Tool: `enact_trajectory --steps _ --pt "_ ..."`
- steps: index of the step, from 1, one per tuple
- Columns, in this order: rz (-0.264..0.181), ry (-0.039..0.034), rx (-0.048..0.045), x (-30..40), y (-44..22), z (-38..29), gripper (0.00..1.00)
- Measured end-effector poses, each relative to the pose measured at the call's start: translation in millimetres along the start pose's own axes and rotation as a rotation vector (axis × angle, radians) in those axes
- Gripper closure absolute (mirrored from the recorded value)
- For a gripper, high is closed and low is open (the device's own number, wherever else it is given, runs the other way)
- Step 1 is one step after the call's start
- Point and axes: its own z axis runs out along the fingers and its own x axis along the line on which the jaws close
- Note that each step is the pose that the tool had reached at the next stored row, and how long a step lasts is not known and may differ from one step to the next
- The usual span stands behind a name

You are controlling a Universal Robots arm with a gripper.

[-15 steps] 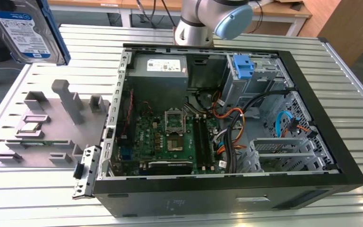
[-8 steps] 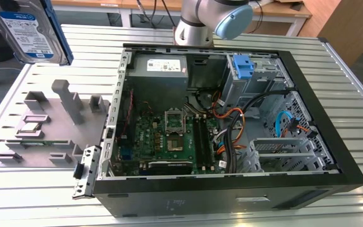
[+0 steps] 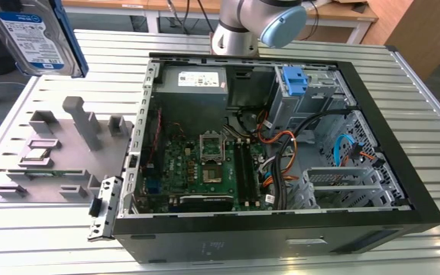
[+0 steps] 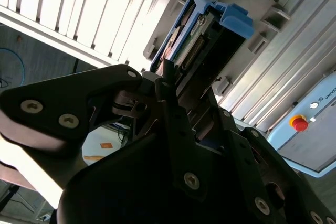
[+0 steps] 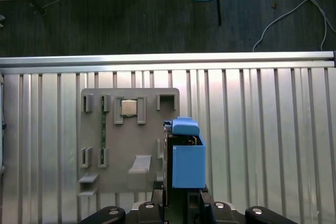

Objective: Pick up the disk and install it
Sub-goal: 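Pick up the disk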

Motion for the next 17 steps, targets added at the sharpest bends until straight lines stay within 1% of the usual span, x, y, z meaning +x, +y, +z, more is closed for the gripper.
enact_trajectory --steps 10,17 --pt "0.000 0.0001 -0.0005 -0.2 0.1 -3.1 0.65" --pt "0.000 0.0000 -0.0005 -0.5 0.4 -10.3 0.65"
